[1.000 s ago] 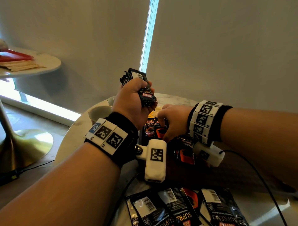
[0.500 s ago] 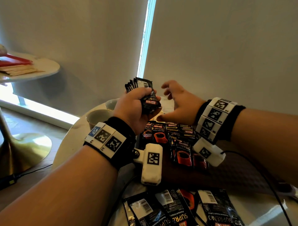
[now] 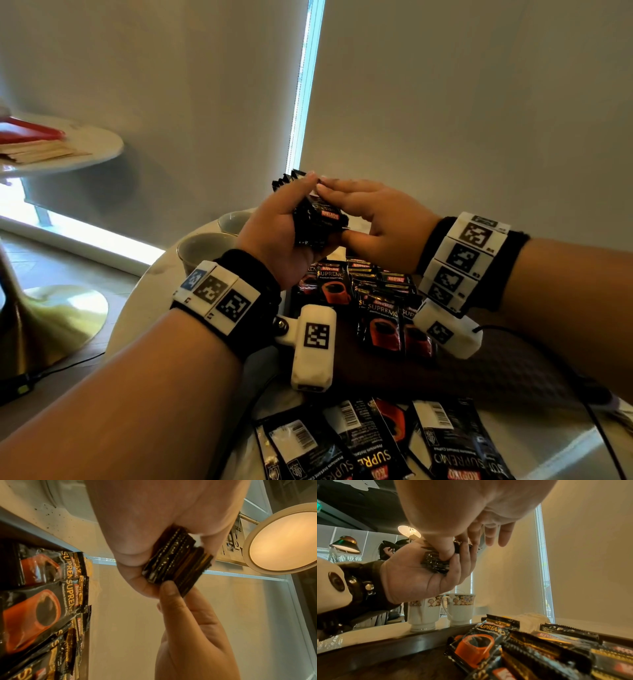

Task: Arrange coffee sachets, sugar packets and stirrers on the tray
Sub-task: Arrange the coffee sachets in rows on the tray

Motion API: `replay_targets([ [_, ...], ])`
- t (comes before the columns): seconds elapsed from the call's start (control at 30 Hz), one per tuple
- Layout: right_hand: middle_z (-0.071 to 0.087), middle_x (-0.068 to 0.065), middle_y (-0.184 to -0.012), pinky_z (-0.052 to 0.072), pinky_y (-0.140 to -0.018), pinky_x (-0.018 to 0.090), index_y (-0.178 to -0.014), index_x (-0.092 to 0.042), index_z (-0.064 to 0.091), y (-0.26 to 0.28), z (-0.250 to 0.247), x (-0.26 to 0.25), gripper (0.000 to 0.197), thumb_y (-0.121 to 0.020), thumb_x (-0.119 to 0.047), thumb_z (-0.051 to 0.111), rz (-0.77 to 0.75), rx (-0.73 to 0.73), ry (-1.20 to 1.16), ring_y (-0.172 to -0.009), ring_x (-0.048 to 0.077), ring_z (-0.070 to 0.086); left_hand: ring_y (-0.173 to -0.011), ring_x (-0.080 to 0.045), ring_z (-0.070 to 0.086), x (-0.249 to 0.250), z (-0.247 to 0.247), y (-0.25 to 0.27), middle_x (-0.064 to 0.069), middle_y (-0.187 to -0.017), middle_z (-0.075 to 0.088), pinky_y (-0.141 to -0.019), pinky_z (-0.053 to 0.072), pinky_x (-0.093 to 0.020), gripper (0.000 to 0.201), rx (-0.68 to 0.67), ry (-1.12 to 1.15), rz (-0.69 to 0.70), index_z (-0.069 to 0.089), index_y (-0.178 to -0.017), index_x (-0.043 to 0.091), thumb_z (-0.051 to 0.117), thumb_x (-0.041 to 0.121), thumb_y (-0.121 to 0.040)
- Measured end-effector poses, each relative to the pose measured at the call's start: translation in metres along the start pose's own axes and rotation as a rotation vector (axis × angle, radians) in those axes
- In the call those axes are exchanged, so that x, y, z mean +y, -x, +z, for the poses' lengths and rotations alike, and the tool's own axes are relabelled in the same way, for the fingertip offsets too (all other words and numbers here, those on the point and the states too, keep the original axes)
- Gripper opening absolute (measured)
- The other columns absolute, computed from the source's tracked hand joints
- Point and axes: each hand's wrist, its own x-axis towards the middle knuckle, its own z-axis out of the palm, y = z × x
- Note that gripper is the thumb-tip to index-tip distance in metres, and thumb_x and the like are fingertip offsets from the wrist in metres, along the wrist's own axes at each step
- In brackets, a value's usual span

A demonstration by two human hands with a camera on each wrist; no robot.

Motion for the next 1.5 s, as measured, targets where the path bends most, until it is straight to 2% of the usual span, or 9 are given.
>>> replay_targets([
  [0.17,0.042,-0.01,-0.155,0.014,-0.105,0.004,-0.151,-0.03,0.042,0.002,-0.001,0.004,0.064,-0.093,-0.028,0.068,0.008,0.004,0.022,-0.144,0.007,0.034,-0.091,-0.03,0.071,-0.002,-0.002,-0.001,-0.022,-0.114,0.064,-0.073,0.061,-0.04,0.051,0.017,0.023,-0.015,0.051,-0.141,-0.003,0.044,0.017,-0.094],
  [0.37,0.048,-0.003,-0.151,0.027,-0.11,0.02,-0.146,-0.022,0.052,0.006,-0.002,0.003,0.054,-0.094,-0.03,0.065,0.01,0.012,0.046,-0.139,0.013,0.041,-0.094,-0.029,0.072,-0.001,-0.004,-0.002,-0.022,-0.115,0.068,-0.082,0.061,-0.058,0.047,-0.008,-0.064,-0.052,0.053,-0.14,-0.002,0.042,0.024,-0.102],
  [0.47,0.061,-0.004,-0.13,0.036,-0.096,0.014,-0.13,-0.02,0.065,0.007,-0.005,0.005,0.035,-0.097,-0.03,0.061,-0.003,0.04,0.015,-0.119,0.008,0.052,-0.094,-0.027,0.074,0.0,-0.002,-0.001,-0.02,-0.113,0.07,-0.071,0.063,-0.046,0.043,-0.016,-0.063,-0.065,0.055,-0.136,-0.003,0.042,0.025,-0.105],
  [0.63,0.06,0.0,-0.077,0.047,-0.062,0.035,-0.094,-0.023,0.061,0.009,-0.009,0.008,0.014,-0.102,-0.022,0.05,0.137,0.091,-0.092,-0.07,0.019,0.056,-0.079,-0.024,0.075,-0.002,-0.005,-0.007,-0.024,-0.116,0.063,-0.059,0.06,-0.031,0.044,0.105,0.013,-0.016,0.046,-0.141,-0.002,0.049,0.009,-0.098],
  [0.8,0.065,0.001,-0.085,0.051,-0.063,0.032,-0.104,-0.024,0.058,0.008,-0.015,0.007,0.015,-0.094,-0.012,0.054,0.317,0.193,-0.309,-0.071,0.018,0.061,-0.089,-0.027,0.064,-0.005,-0.008,-0.01,-0.018,-0.112,0.058,-0.057,0.057,-0.033,0.048,0.153,-0.067,-0.017,0.049,-0.141,0.0,0.052,0.011,-0.095],
  [1.03,0.073,0.005,-0.087,0.054,-0.066,0.036,-0.099,-0.029,0.064,0.002,-0.013,-0.001,0.012,-0.093,-0.019,0.067,0.338,0.036,-0.472,-0.062,0.01,0.06,-0.081,-0.026,0.072,-0.006,-0.004,-0.003,-0.018,-0.107,0.068,-0.06,0.058,-0.035,0.065,-0.023,-0.195,-0.074,0.051,-0.14,0.001,0.067,0.025,-0.083],
  [1.13,0.072,0.005,-0.085,0.056,-0.071,0.04,-0.103,-0.029,0.059,0.001,-0.008,0.001,0.017,-0.092,-0.026,0.07,0.369,0.083,-0.422,-0.065,0.013,0.062,-0.079,-0.025,0.074,-0.007,-0.003,-0.002,-0.021,-0.106,0.068,-0.057,0.057,-0.032,0.06,-0.016,-0.194,-0.06,0.051,-0.138,-0.001,0.068,0.015,-0.082],
  [1.33,0.046,-0.007,-0.117,0.047,-0.082,0.022,-0.118,-0.027,0.046,0.01,-0.008,0.004,0.071,-0.063,-0.058,0.08,0.155,0.107,-0.141,-0.101,0.007,0.048,-0.068,-0.021,0.071,-0.004,0.0,-0.001,-0.016,-0.088,0.069,-0.053,0.056,-0.028,0.022,0.04,-0.155,-0.064,0.063,-0.113,-0.003,0.053,0.009,-0.097],
  [1.5,0.048,-0.002,-0.124,0.045,-0.097,0.029,-0.099,-0.023,0.06,0.008,-0.009,0.006,0.041,-0.069,-0.042,0.081,0.032,0.028,-0.014,-0.115,0.014,0.045,-0.064,-0.017,0.069,-0.005,0.001,0.0,-0.013,-0.088,0.068,-0.049,0.053,-0.026,0.027,0.059,-0.217,-0.069,0.062,-0.12,0.0,0.055,0.013,-0.097],
])
